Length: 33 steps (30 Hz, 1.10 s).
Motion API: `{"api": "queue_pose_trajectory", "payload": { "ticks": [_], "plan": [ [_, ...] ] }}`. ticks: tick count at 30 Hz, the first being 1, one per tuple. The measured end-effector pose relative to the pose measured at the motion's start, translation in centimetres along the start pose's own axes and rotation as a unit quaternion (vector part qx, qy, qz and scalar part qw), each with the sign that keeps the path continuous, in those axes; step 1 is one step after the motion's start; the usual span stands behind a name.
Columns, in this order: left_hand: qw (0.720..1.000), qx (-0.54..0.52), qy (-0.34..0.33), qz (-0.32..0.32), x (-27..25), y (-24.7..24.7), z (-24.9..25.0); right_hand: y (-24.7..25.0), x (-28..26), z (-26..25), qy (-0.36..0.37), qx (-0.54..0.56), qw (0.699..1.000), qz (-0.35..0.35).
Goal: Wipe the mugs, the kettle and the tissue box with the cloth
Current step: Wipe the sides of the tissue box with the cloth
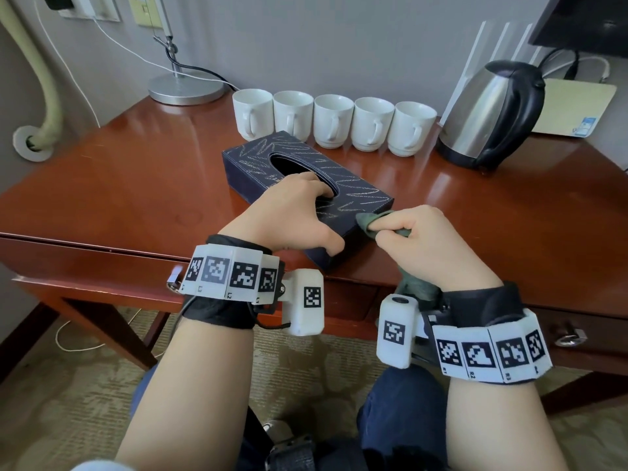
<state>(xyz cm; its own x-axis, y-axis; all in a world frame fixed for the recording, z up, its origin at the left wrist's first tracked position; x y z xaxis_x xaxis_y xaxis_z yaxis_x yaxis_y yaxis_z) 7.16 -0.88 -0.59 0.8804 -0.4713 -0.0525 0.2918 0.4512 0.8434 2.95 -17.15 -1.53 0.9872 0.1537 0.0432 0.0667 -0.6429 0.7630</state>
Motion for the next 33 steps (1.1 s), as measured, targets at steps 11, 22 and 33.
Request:
{"api": "queue_pose_trajectory", "payload": {
  "ticks": [11,22,33],
  "plan": [
    [0.999,-0.041,0.014,-0.021,-1.2,0.7,-0.7,0.0,0.4,-0.3,-0.02,-0.019,1.0,0.003],
    [0.996,-0.071,0.032,-0.044,-2.6,1.1,-1.6,-0.7,0.9,-2.0,-0.028,-0.055,0.998,-0.001],
    [0.995,-0.068,0.034,-0.058,-2.9,1.2,-2.4,-1.5,0.2,-4.0,-0.026,-0.093,0.995,-0.018]
  ]
}}
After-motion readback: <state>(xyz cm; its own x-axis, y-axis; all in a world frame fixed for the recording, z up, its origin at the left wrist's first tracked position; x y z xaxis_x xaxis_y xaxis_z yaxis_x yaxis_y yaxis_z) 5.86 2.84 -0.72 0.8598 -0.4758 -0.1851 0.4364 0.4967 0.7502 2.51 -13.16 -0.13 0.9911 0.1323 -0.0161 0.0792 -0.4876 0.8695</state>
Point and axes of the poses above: each hand's wrist, its own x-axis towards the middle knuckle, its own y-axis out of the back of the hand, z = x × y, the point moved 6 cm from there along x, towards the middle knuckle, and after that the axes turned 8 degrees about -z, right-handed, at the moved point
